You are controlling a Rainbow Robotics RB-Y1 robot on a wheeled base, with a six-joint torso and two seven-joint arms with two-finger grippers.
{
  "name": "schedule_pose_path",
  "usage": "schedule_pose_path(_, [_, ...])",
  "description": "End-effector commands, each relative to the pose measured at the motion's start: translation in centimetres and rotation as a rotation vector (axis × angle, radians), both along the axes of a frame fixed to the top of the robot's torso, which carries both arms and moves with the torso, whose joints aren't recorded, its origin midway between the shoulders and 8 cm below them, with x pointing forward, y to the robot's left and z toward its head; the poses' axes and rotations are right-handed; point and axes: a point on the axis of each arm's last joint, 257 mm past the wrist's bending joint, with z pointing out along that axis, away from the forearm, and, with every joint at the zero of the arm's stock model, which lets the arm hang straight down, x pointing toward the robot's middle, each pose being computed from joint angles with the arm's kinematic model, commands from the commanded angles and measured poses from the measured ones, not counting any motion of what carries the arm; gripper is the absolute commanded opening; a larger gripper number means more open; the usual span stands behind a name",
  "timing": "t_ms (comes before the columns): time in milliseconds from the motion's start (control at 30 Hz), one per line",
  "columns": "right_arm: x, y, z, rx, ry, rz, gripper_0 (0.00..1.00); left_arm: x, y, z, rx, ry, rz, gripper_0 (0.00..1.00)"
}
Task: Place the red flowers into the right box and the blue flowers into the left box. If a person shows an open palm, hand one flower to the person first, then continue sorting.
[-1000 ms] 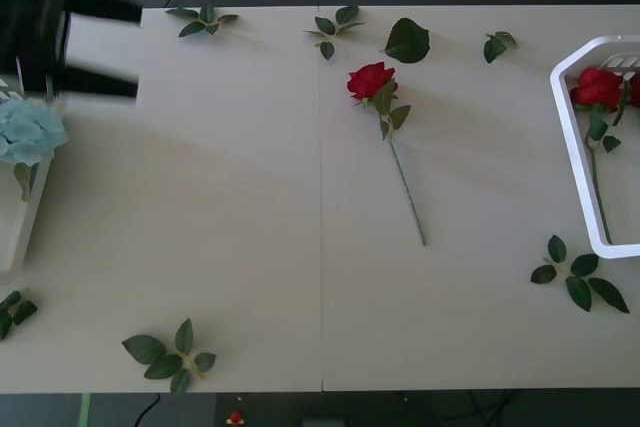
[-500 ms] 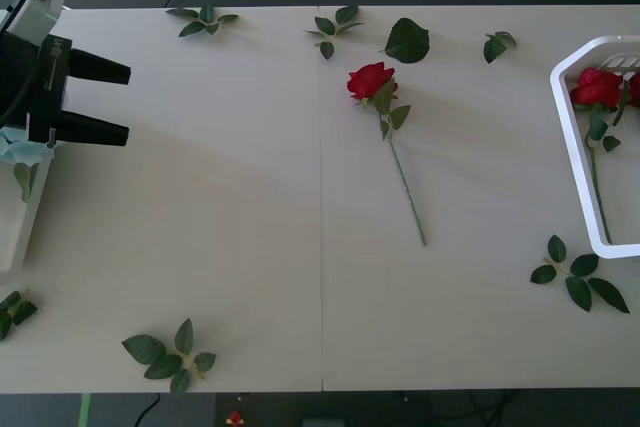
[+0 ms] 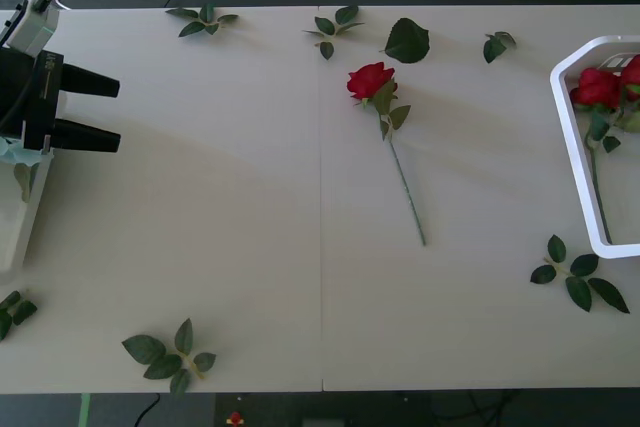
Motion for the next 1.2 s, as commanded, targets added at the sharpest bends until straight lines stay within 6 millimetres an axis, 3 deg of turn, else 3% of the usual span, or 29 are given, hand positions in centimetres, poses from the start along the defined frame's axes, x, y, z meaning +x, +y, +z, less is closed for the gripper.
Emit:
schedule_pose_path(33, [1.2, -0.1, 2.7, 0.016, -0.037, -0.021, 1.0, -0.9, 2.8, 0.1, -0.013, 0.097, 0.048, 1.0])
schedule_pose_path(267, [1.8, 5.3, 4.0, 0.168, -0.03, 0.038, 1.0, -0.9, 2.8, 0.1, -0.013, 0.097, 0.048, 1.0])
schedule_pose_path(633, [2.8, 21.4, 9.5, 0.271, -0.066, 0.346, 1.0, -0.9, 2.8, 0.1, -0.013, 0.097, 0.048, 1.0])
schedule_pose_path(667, [3.1, 22.2, 9.7, 0.279, -0.071, 0.356, 1.0, -0.9, 2.8, 0.1, -0.013, 0.097, 0.048, 1.0])
schedule_pose_path(867, [6.4, 29.9, 10.2, 0.341, -0.08, 0.453, 1.0, -0.9, 2.8, 0.1, -0.013, 0.097, 0.048, 1.0])
schedule_pose_path(1200, [13.9, 39.7, 7.4, 0.279, -0.053, 0.497, 1.0, -0.9, 2.8, 0.1, -0.013, 0.097, 0.048, 1.0])
